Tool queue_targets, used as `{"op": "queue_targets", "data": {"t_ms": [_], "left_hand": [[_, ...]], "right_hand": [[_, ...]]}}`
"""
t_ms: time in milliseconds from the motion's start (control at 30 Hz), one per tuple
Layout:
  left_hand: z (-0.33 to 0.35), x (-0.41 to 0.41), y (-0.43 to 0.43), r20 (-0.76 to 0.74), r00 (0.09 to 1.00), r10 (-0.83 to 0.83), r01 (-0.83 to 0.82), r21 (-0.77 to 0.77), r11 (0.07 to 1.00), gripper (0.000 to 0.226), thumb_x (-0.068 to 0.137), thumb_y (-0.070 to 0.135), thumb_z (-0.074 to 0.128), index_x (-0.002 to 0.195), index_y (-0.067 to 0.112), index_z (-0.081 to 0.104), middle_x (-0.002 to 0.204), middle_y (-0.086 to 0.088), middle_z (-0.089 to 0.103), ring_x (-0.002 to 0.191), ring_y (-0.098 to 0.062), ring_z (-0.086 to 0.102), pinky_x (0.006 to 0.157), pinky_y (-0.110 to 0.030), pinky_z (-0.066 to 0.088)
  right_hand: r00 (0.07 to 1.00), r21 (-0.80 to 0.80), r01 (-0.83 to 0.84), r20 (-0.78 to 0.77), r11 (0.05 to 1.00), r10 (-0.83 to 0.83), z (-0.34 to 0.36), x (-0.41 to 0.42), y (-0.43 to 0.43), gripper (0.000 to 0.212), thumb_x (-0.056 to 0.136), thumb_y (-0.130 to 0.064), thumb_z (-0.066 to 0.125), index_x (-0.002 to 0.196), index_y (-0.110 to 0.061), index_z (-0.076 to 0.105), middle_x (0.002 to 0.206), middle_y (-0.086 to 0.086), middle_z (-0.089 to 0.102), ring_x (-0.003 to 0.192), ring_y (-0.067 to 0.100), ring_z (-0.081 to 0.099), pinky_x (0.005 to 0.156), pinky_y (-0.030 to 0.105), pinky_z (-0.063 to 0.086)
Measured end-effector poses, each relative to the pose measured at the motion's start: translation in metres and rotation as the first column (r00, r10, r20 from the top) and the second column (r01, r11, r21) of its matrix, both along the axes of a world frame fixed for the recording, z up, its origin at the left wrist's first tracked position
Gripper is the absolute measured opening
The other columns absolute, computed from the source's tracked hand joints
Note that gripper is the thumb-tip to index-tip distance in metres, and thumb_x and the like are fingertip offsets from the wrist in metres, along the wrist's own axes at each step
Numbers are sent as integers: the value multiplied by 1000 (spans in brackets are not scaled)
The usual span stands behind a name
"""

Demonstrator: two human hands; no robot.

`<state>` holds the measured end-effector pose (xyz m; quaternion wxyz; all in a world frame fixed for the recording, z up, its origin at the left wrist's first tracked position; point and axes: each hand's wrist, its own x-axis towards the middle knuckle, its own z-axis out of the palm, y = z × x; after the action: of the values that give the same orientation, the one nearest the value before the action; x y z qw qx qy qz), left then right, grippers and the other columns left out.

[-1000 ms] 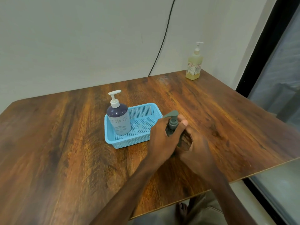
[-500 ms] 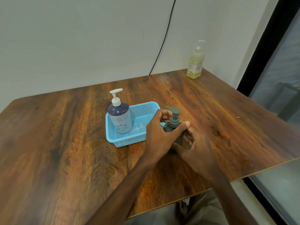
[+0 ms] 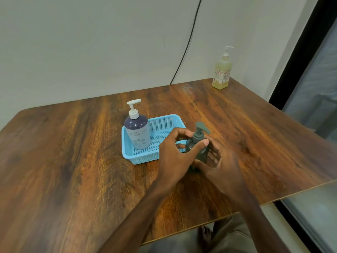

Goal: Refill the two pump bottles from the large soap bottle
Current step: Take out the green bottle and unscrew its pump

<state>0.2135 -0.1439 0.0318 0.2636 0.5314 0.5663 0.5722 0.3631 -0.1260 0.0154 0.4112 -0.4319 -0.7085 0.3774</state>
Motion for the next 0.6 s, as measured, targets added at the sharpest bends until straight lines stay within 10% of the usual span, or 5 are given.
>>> {"op": "queue_targets", "data": {"t_ms": [200, 400, 600], "left_hand": [[4, 7, 5, -125, 991, -39, 37, -24, 999, 39, 87, 56, 76, 121, 39, 65, 118, 23, 67, 116, 6, 59, 95, -19, 51], [25, -2, -1, -161, 986, 35, -28, 44, 999, 29, 85, 43, 83, 92, 61, 61, 97, 49, 59, 104, 17, 60, 82, -7, 50], [51, -10, 6, -152, 986, 63, -35, 177, 984, 40, 85, 57, 76, 116, 31, 78, 117, 17, 74, 112, -2, 66, 91, -22, 55]], "right_hand": [[1000, 6, -8, -3, 1000, 8, 0, 1, 1, 71, 75, -29, 86, 139, -26, 54, 128, -20, 64, 114, -7, 61, 92, 18, 54], [999, -23, 0, -53, 1000, -1, 0, 0, 0, 70, 72, -23, 89, 123, -50, 49, 122, -30, 60, 114, -8, 60, 93, 16, 51], [999, -3, 4, -51, 1000, -4, 0, -2, 0, 68, 73, -14, 88, 115, -52, 49, 115, -35, 57, 109, -14, 60, 88, 10, 49]]}}
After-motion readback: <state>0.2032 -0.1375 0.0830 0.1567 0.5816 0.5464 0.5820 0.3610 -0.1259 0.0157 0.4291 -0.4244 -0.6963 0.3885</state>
